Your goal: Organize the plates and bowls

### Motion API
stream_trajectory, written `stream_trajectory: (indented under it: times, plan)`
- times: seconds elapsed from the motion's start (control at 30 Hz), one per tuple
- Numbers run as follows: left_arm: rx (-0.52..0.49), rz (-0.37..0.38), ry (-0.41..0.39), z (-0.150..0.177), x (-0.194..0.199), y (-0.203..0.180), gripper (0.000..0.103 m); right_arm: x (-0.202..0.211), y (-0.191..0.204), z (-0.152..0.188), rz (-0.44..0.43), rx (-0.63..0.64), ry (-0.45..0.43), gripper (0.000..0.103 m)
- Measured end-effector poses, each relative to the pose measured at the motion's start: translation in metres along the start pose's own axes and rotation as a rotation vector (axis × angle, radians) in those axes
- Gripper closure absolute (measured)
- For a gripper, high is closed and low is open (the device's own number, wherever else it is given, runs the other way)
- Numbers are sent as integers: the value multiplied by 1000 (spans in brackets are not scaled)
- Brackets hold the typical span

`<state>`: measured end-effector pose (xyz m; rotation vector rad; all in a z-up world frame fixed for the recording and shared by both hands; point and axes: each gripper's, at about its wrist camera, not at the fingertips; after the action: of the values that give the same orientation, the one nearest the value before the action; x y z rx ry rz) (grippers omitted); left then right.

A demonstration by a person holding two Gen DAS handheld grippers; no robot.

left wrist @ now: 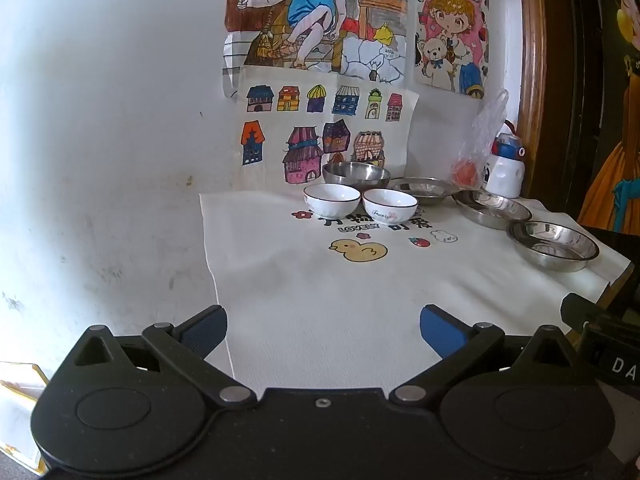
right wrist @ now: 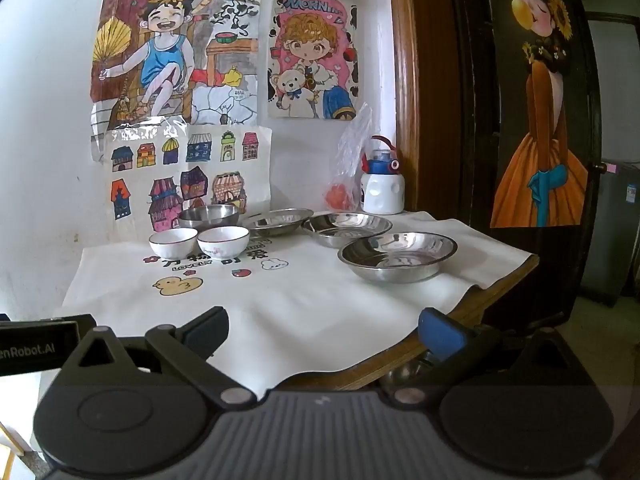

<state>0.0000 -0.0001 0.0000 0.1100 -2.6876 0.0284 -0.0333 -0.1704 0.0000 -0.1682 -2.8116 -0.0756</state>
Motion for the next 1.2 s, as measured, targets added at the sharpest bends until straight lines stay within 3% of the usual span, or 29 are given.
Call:
stream_trajectory:
  times: [1.2]
  plan:
    - [-2, 3, 12, 6, -11, 1, 1, -6, 2, 0, -3, 17, 7, 0]
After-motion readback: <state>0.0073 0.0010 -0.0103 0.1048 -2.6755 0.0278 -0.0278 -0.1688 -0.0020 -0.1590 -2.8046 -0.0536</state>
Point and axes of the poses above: each gripper's, at about its wrist camera, not at the fingertips, and x roughly against the way its jaws point, y to its left, z to its underside, and after that the axes turned 4 degrees about -z, right-handed
